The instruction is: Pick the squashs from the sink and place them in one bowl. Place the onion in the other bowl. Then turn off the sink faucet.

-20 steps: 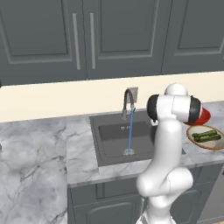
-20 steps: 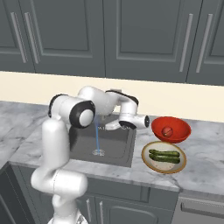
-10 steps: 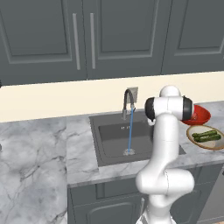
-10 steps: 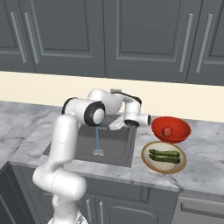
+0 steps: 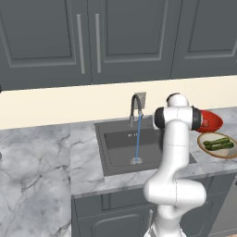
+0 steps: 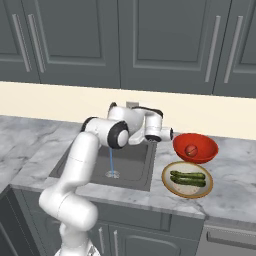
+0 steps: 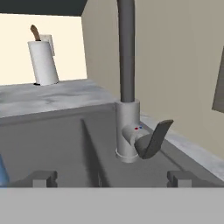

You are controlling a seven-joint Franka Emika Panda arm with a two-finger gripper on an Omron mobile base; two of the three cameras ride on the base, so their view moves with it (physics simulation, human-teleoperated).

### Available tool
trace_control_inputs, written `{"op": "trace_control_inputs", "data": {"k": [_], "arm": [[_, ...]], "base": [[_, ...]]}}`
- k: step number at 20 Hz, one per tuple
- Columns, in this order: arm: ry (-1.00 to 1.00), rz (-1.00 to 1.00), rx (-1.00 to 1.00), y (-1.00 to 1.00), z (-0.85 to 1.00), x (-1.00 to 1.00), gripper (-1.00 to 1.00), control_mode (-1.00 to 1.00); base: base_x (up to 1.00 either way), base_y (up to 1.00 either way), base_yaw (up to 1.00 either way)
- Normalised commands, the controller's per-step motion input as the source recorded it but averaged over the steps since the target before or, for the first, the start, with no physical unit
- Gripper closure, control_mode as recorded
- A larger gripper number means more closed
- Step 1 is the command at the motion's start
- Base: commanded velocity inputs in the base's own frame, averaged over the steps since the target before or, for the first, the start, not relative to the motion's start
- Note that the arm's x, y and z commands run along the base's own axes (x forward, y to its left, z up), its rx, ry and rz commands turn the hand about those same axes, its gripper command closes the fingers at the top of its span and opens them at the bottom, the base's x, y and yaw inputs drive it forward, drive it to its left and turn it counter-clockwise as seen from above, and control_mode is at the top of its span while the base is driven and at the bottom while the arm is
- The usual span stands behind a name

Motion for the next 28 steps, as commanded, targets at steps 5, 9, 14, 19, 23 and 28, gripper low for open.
{"op": "trace_control_inputs", "data": {"k": [5, 9, 14, 19, 23, 28], "arm": [[-0.05, -0.07, -0.06, 0.28, -0.23, 0.14, -1.00, -1.00], [-0.07, -0.09, -0.04, 0.15, -0.08, 0.21, -1.00, -1.00], [-0.07, -0.09, -0.03, 0.07, -0.01, 0.25, -1.00, -1.00], [-0.06, -0.04, -0.01, 0.01, 0.00, 0.27, -1.00, -1.00], [-0.08, 0.00, 0.00, 0.00, 0.00, 0.27, -1.00, -1.00], [-0.11, 0.02, 0.00, 0.00, 0.00, 0.15, -1.00, -1.00]], "base": [[0.00, 0.00, 0.00], [0.00, 0.00, 0.00], [0.00, 0.00, 0.00], [0.00, 0.00, 0.00], [0.00, 0.00, 0.00], [0.00, 0.00, 0.00]]}}
